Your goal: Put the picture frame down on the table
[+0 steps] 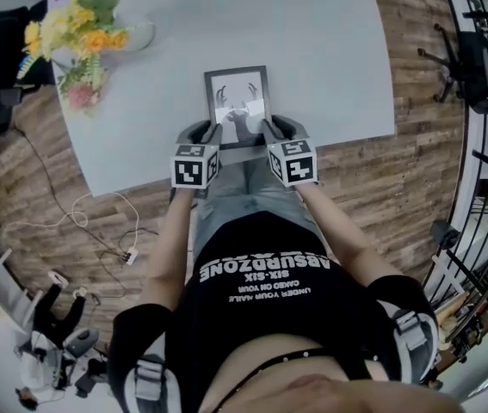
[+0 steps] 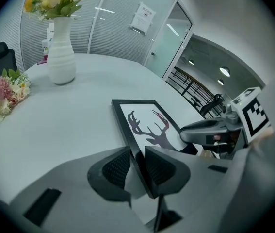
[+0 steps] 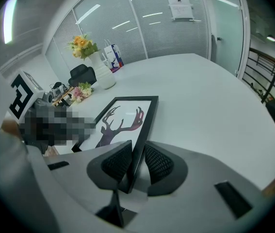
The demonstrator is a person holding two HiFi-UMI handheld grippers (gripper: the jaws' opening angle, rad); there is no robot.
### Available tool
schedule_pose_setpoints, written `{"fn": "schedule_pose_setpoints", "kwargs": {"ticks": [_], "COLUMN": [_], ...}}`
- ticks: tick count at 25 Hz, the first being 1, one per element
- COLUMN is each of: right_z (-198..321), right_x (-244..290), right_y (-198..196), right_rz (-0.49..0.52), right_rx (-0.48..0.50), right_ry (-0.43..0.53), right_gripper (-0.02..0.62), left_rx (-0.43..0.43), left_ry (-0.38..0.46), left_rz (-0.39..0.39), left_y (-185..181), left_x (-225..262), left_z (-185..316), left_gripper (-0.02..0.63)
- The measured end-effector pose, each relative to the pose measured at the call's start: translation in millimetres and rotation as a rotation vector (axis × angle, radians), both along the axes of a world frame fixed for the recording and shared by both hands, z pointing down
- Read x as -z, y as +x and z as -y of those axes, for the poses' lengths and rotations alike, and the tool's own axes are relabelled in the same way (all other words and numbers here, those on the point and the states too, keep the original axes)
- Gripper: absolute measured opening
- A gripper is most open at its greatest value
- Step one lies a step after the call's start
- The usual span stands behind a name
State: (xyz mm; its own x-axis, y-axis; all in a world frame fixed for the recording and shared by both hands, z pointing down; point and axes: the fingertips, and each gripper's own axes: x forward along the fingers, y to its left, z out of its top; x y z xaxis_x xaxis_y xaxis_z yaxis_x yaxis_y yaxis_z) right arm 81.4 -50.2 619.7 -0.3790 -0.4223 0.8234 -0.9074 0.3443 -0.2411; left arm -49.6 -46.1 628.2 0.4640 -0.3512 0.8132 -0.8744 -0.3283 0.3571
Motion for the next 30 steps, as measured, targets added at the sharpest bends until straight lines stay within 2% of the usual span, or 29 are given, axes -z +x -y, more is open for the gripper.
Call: {"fn": "schedule_pose_setpoints", "kwargs": {"ticks": [9,15,19,23,30], "right_z": [-1.4,-3.4,-3.4,-4.3,-5.6], "right_x": [-11.6,-19.0,-17.3,-22.7,-24.3], "right_y": [-1.6,-1.3,0.3,-0.6,-2.7], "right_rz": [-0.009,-0.025,-0.015,0.017,0.026], "right_rx": [0.013,0.027,0.025,0.024,0.062], "right_ry": [-0.008,-0.01,0.014,0.013,-0.022], "right_gripper": [0.095,0.097,0.101,0.103,0.106], "left_rx": [-0.008,-0.046,-0.035,-0.004,-0.048], "left_ry": [-0.015,-0.006,0.005,-0.043,-0.059], "left_rz": [0.016,0.06,0.047,0.016,0.019], "left_y": [-1.2,0.5,3.2,0.5,0.4], "left_x": [-11.8,-19.3,-19.7,-25.0,-28.7], "left_z": [-3.0,-6.6,-6.9,-5.6,-9.1], "left_gripper": [0.107,0.107,0.109,0.108,0.107]}}
